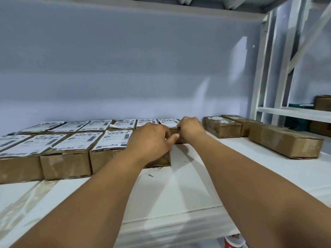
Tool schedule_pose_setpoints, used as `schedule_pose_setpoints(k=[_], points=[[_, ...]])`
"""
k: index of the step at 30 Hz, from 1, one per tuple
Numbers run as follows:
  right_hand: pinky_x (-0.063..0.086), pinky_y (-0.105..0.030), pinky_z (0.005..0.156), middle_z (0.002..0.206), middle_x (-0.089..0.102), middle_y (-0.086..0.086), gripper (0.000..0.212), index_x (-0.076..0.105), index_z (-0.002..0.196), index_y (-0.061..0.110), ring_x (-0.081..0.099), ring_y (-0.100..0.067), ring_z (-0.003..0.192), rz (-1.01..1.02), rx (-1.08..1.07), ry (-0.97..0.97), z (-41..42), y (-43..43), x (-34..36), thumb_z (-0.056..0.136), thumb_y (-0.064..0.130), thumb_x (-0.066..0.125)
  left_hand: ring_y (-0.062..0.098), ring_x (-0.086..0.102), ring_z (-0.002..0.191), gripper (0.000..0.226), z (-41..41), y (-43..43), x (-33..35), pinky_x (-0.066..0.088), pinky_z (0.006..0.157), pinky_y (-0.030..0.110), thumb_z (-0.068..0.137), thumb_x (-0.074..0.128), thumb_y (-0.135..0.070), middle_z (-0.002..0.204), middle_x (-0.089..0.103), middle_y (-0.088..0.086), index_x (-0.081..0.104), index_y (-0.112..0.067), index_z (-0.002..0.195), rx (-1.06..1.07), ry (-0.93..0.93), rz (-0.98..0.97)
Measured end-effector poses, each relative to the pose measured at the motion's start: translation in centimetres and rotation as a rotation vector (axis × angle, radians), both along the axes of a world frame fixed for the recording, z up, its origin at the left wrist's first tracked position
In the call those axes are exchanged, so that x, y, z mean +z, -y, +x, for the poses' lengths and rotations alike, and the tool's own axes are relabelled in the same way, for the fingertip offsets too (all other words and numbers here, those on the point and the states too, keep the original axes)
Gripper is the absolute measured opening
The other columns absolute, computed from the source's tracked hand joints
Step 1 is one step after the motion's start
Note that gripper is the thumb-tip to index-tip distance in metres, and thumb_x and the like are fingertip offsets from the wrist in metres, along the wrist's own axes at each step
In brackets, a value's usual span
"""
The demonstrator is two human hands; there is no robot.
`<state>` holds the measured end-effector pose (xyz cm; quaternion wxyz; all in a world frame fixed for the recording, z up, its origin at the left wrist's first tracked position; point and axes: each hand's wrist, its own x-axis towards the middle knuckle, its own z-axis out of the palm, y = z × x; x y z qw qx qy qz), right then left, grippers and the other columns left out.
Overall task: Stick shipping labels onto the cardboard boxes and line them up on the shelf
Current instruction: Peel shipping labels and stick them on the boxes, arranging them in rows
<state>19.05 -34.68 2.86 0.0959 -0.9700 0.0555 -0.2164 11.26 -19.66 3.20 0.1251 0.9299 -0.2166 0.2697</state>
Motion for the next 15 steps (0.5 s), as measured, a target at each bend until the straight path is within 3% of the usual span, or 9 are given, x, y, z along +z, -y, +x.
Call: schedule_pose_setpoints(k=[6,12,15], points=[[0.043,-0.027,0.084,0.124,0.058,-0.010,0.040,0.057,0.123,0.016,0.055,-0.027,0.114,0.018,-0.017,-0.015,1.7,0.0,0.2,0.083,0.014,0.059,0.022,0.059,0.097,0.044,0.0,0.3,-0.2,0.044,0.071,0.030,0.088,0.044,-0.060,0.099,0.067,0.000,0.067,-0.025,0.103,0.026,0.062,0.106],[0.042,-0.028,0.083,0.119,0.062,-0.013,0.033,0.058,0.117,0.012,0.056,-0.031,0.111,0.036,0.058,0.048,1.2,-0.1,-1.4,0.085,0.013,0.056,0.021,0.056,0.103,0.040,0.3,0.5,-0.3,0.042,0.073,0.031,0.088,0.044,-0.055,0.108,0.062,-0.001,0.066,-0.024,0.102,0.026,0.116,0.176],[0.036,-0.029,0.099,0.133,0.053,-0.012,0.051,0.048,0.135,0.016,0.047,-0.027,0.124,0.110,0.159,0.073,0.5,0.4,-1.9,0.085,0.018,0.059,0.021,0.055,0.105,0.040,0.4,0.5,-0.5,0.047,0.078,0.034,0.090,0.043,-0.053,0.109,0.060,-0.001,0.065,-0.022,0.103,0.019,0.124,0.183]])
